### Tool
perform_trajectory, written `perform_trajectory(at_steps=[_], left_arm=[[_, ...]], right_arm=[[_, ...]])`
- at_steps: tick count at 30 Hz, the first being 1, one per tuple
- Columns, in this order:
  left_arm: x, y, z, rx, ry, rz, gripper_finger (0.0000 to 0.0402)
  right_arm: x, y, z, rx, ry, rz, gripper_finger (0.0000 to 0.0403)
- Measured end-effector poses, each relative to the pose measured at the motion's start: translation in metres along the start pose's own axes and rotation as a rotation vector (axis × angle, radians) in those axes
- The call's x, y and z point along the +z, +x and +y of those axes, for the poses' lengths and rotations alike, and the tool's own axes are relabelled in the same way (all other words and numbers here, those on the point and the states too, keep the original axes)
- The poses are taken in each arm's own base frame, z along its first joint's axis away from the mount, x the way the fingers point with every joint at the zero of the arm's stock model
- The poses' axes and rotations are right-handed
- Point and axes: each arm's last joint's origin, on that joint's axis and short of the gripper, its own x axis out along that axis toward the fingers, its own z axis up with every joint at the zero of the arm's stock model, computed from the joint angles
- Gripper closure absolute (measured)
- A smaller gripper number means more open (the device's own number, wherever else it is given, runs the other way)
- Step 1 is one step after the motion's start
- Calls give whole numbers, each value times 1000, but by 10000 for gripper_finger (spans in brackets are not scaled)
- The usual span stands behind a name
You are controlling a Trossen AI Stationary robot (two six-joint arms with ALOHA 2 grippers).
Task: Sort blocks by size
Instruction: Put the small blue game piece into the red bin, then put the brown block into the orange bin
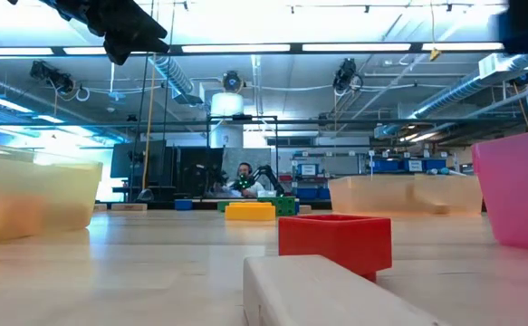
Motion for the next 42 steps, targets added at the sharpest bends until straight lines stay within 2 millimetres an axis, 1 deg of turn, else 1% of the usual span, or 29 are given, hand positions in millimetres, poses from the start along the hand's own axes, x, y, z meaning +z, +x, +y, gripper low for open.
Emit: perform_trajectory(at_steps=[3, 7, 9, 13, 19, 21, 24, 26, 29, 31, 34, 38, 42], left_arm=[[0, 0, 0, 0, 0, 0, 234], [0, 0, 0, 0, 0, 0, 234], [0, 0, 0, 0, 1, 0, 234], [0, 0, 0, 0, 14, -1, 234], [0, 0, 0, 0, 14, 0, 234], [0, 0, 0, 0, 14, 0, 234], [0, 0, 0, 1, 16, 3, 234], [-1, 0, 0, 1, 16, 7, 234], [-1, 0, 0, 2, 18, 14, 234], [-1, 0, 0, 2, 18, 13, 234], [-1, 0, 0, 2, 18, 13, 234], [0, 0, 0, 1, 16, 5, 234], [1, 0, 0, -2, 13, -9, 234]], right_arm=[[-16, 10, 2, 1, 57, 52, 249], [-30, 34, 6, 10, 135, 42, 249], [-33, 44, 4, 16, 191, 25, 249], [-33, 62, -6, -34, 257, 17, 249], [-31, 77, -9, -9, 275, 15, 247], [-32, 77, -10, -11, 274, 15, 216], [-32, 77, -10, -13, 274, 15, 141], [-32, 77, -10, -17, 273, 15, 101], [-32, 77, -10, -18, 274, 15, 65], [-32, 76, -11, -14, 278, 31, 57], [-33, 67, -12, 8, 303, 76, 58], [-31, 47, -19, 63, 350, 71, 76], [-26, 27, -31, 82, 422, 19, 98]])
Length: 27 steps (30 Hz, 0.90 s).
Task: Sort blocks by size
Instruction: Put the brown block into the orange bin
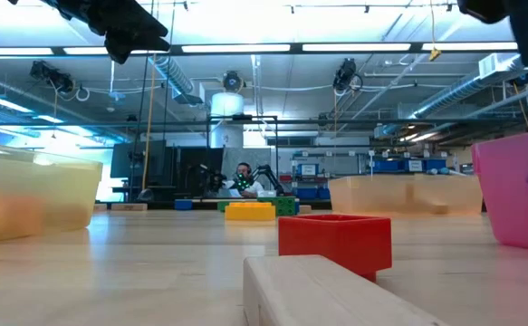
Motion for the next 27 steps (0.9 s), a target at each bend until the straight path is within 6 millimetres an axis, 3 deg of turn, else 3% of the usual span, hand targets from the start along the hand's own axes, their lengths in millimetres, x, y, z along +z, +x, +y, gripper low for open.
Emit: perform_trajectory(at_steps=[5, 14, 21, 27], left_arm=[[1, 0, 0, -1, -2, -8, 234], [1, 0, 0, -1, -2, -7, 234], [1, 0, 0, -1, -2, -7, 234], [1, 0, 0, -1, -28, -6, 234]], right_arm=[[20, -21, -16, -59, 97, -79, 125], [80, -38, -38, -301, 174, -131, 148], [135, -36, -48, -456, 261, -10, 147], [171, -10, -66, -529, 242, 109, 151]])
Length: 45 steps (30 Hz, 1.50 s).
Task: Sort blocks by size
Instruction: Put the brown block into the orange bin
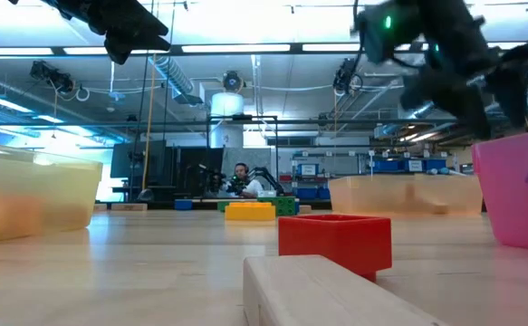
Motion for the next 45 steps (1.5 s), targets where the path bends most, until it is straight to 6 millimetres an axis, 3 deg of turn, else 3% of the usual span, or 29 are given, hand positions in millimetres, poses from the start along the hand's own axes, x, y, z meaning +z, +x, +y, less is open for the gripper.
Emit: perform_trajectory(at_steps=[5, 14, 21, 30, 37, 45], left_arm=[[0, 0, 0, 0, -2, 1, 234], [-1, 3, 1, 43, 4, 7, 234], [-2, 10, 0, 67, 9, 22, 234], [-3, 24, -2, 72, 13, 39, 234], [-6, 32, -4, 78, 17, 60, 234], [-5, 35, -4, 76, 14, 47, 234]], right_arm=[[20, 27, -3, -71, -242, 69, 148], [31, 45, -5, -13, -655, 208, 142], [35, 58, -7, -4, -641, 238, 85], [35, 90, -16, -46, -713, 250, 13], [38, 91, -15, -94, -855, 161, 16], [30, 116, -18, -249, -1066, 322, 35]])
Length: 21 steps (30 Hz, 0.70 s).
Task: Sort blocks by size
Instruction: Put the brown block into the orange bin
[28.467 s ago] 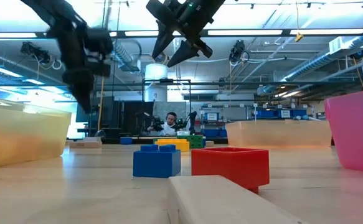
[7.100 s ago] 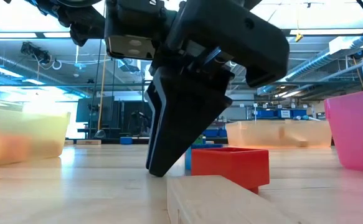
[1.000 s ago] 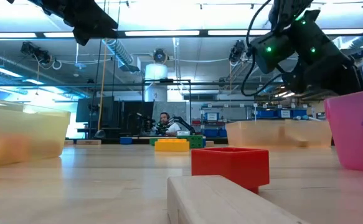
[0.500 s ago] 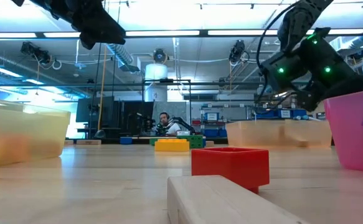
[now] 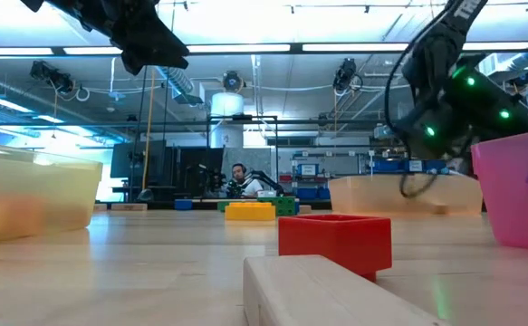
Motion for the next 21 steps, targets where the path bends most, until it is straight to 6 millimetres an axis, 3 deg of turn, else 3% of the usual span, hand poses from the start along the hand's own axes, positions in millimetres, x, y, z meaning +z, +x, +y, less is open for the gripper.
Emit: perform_trajectory(at_steps=[3, 11, 16, 21], left_arm=[[1, 0, 0, 3, -2, -8, 234], [2, 0, 0, 21, -5, -22, 234], [2, 0, 1, 37, -6, -27, 234], [6, 0, 1, 42, -18, -68, 234]], right_arm=[[5, 10, 3, -30, -27, 77, 39], [32, 22, 13, -48, 10, 44, 54], [39, 5, 16, -27, 26, -40, 67], [43, -25, 20, 34, 7, -246, 70]])
